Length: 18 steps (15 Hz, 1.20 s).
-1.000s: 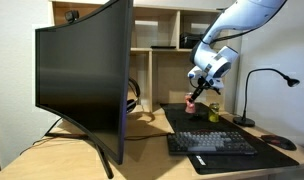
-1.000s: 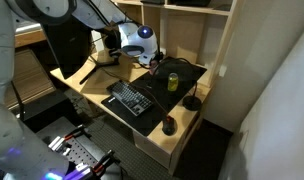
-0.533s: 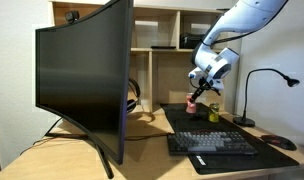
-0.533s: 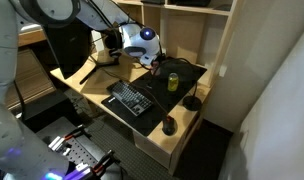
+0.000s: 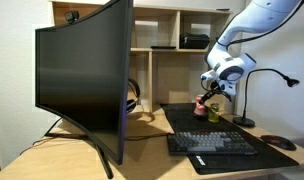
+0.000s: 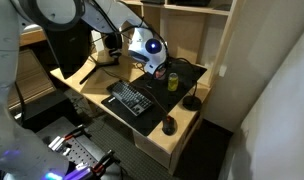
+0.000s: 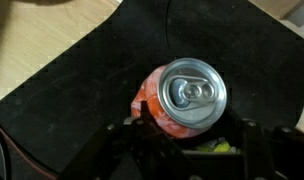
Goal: Put the orange can next to the yellow can.
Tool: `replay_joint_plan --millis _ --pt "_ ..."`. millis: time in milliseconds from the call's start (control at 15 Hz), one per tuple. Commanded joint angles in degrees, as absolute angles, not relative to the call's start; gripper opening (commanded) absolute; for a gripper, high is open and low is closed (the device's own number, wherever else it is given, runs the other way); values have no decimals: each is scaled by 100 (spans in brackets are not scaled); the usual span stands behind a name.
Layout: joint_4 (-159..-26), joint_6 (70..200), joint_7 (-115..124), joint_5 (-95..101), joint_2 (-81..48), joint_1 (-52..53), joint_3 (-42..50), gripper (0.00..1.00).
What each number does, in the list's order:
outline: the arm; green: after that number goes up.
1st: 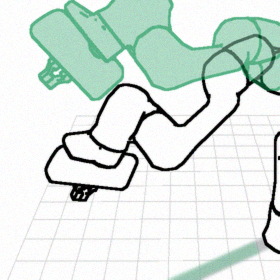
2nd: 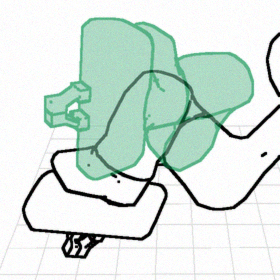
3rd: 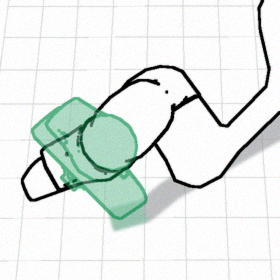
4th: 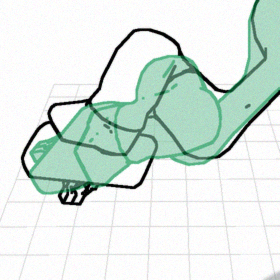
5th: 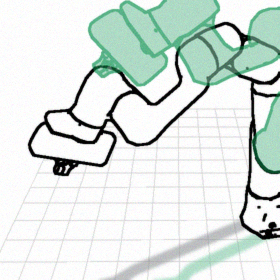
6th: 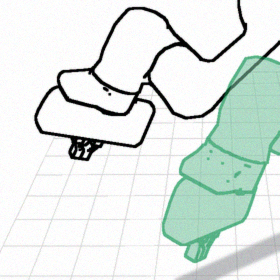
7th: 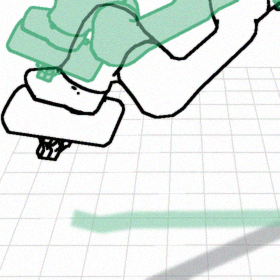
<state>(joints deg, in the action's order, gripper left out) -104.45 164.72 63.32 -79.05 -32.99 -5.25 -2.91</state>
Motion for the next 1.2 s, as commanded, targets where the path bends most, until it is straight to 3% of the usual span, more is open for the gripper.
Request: replay_joint_plan --millis 0,67,200,267,1133 --pt "-10522 16403 6117 -8081 -3275 -374 -116 42" --pt "-10563 16401 6053 -8107 -3277 -355 -99 67" --pt "-10548 16407 6087 -8094 -3285 -316 -55 67" --pt "-10539 16408 6091 -8092 -3285 -311 -50 42" --pt "-10273 17085 7056 -7644 -3969 102 221 42"
